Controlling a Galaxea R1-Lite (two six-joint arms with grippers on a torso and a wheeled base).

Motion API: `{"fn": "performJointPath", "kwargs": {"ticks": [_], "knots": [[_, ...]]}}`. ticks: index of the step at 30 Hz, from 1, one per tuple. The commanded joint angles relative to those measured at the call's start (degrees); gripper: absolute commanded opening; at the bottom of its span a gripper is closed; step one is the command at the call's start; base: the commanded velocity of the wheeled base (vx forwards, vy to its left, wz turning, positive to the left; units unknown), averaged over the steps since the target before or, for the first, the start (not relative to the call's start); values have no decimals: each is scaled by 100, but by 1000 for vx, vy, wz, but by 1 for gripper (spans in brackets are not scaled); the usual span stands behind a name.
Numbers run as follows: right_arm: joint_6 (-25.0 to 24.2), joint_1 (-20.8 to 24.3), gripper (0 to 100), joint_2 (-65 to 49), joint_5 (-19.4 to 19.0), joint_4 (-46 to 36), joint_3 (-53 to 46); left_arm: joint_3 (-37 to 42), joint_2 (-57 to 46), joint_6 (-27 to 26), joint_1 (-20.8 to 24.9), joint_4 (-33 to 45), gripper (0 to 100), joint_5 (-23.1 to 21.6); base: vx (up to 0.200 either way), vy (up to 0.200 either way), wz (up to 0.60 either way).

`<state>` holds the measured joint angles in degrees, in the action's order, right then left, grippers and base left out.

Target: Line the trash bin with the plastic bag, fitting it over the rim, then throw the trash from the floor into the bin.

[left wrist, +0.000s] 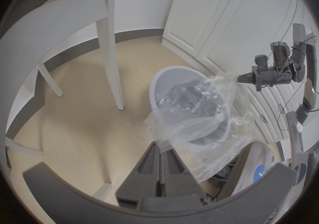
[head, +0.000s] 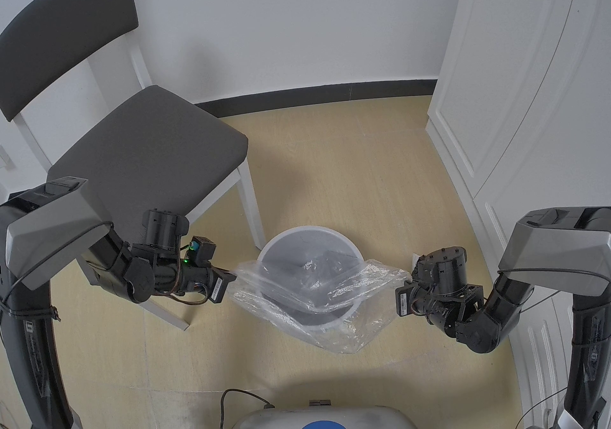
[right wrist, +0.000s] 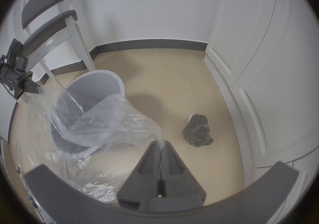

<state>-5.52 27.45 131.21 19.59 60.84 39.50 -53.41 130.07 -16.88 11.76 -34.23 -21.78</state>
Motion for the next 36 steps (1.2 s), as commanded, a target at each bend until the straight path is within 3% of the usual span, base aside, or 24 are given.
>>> {"fn": "performJointPath", "kwargs": {"ticks": [1,14,23,36], "knots": [[7,-30,0,195,-8,24,40,-12,71,1,-122,13,0,-10,0,0,0],[42,-30,0,239,-8,349,-65,58,0,1,-43,13,0,-10,0,0,0],[51,-30,0,212,-17,507,-223,278,-413,36,300,92,0,34,0,0,0],[78,14,0,1,-52,507,-434,410,-597,98,291,48,0,34,0,0,0]]}}
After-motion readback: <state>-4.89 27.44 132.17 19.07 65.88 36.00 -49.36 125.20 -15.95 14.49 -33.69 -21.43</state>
